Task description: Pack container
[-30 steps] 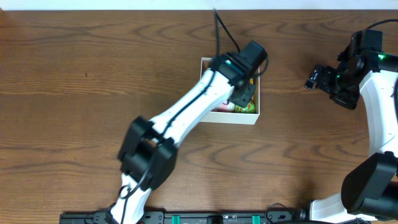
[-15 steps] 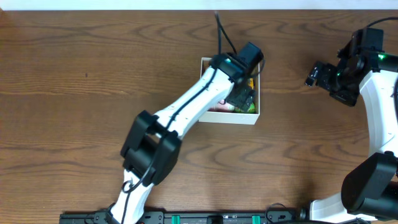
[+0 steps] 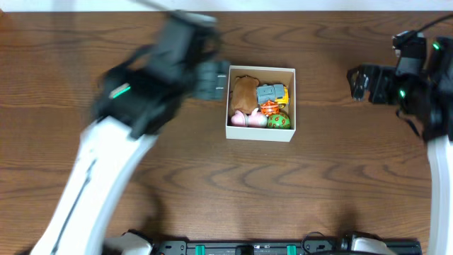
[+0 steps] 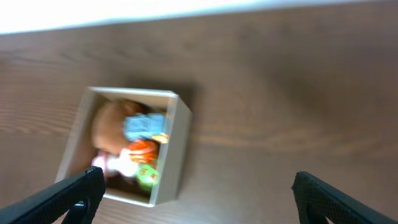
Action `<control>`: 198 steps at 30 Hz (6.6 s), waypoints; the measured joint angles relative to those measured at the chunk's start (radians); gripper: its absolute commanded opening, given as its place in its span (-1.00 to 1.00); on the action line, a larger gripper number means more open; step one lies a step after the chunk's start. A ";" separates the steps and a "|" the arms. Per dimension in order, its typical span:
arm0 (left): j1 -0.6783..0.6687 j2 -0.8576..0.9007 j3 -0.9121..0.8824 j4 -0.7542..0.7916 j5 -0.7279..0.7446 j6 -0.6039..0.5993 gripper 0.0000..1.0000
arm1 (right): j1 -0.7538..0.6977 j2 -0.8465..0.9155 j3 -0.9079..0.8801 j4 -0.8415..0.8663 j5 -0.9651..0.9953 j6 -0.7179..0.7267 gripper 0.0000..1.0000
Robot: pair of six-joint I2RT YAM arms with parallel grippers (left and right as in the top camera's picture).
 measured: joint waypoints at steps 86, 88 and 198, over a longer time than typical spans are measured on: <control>0.165 -0.432 0.021 -0.132 -0.139 -0.076 0.96 | 0.058 -1.203 -1.213 0.573 -0.070 -0.146 0.99; 0.165 -0.432 0.021 -0.132 -0.139 -0.076 0.96 | 0.066 -1.229 -1.239 0.573 -0.064 -0.146 0.98; 0.532 -1.466 -1.838 0.995 -0.154 -0.364 0.96 | 0.077 -1.239 -1.349 0.574 -0.023 -0.146 0.99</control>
